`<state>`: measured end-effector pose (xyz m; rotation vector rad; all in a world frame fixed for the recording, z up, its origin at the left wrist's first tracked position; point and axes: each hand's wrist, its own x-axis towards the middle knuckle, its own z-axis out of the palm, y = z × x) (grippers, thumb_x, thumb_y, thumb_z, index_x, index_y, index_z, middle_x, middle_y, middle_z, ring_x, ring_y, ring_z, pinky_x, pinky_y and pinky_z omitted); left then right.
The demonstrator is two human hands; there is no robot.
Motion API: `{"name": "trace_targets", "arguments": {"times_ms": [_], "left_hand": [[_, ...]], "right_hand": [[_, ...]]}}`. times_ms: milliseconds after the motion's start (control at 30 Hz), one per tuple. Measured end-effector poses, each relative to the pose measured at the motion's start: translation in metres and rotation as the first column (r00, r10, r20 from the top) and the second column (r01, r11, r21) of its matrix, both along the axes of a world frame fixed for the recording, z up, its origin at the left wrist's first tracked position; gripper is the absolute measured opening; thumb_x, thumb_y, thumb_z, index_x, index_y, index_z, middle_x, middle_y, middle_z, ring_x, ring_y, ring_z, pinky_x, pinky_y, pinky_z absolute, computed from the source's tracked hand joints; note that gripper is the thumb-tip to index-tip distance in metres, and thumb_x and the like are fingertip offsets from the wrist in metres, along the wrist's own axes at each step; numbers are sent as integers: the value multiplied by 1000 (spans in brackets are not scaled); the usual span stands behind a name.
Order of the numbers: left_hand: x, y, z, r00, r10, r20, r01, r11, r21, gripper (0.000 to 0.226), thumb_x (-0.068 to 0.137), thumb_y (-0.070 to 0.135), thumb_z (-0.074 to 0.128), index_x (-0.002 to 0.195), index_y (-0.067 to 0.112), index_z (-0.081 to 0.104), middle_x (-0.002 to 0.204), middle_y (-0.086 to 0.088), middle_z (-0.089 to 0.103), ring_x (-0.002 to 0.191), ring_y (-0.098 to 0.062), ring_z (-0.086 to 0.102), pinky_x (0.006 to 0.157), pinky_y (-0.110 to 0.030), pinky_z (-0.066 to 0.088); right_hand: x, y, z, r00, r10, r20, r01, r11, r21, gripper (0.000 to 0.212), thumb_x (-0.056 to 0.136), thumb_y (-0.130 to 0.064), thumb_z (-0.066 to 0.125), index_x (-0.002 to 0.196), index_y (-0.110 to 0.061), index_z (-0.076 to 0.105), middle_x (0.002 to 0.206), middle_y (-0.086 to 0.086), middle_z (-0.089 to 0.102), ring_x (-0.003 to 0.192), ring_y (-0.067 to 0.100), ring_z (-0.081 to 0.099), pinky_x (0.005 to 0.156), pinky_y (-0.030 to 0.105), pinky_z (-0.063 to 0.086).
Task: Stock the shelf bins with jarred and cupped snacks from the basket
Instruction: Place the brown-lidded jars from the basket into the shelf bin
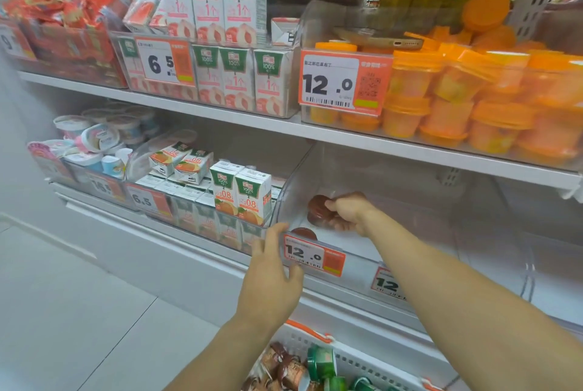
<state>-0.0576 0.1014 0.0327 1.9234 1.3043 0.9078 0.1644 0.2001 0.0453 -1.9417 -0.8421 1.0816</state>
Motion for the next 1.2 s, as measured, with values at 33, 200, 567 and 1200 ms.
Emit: {"name": "trace_targets", "arguments": {"times_ms": [33, 200, 567, 1200], "left_hand": [[0, 0, 0, 1000, -2, 3, 2, 1000, 0, 58, 90, 18, 60, 133, 47, 32, 119, 5, 42, 95, -11, 60, 82, -35, 55], [-1, -1, 1, 1000, -13, 0, 13, 1000, -10, 59, 90, 17, 59, 134, 45, 32, 119, 5, 42, 94, -10, 58, 82, -35, 55], [-7, 1, 2, 998, -57, -19, 56, 998, -34, 66, 93, 18, 59, 140, 49, 25, 121, 4, 40, 90, -7, 60, 80, -31, 55], [-15, -11, -2, 864, -222, -451, 64, 938, -340, 20, 92, 23, 51, 93, 4, 57, 82, -13, 64, 73, -29, 65, 68, -33, 52]], "right_hand": [[1, 2, -1, 1000, -26, 14, 25, 999, 35, 24, 95, -14, 63, 112, 3, 64, 93, 21, 72, 57, 22, 61, 45, 26, 44], [-3, 1, 0, 993, 69, 93, -79, 991, 107, 21, 98, -11, 55, 114, -18, 67, 105, 12, 67, 73, 24, 59, 51, 26, 43], [-13, -10, 2, 980, 172, 100, -180, 981, 78, 14, 92, -14, 67, 104, -7, 66, 108, 17, 70, 78, 23, 65, 53, 24, 49], [-84, -147, 54, 888, -216, 406, -173, 661, 730, 9, 88, -13, 63, 79, -15, 68, 68, -5, 65, 60, 8, 55, 61, 21, 46]]}}
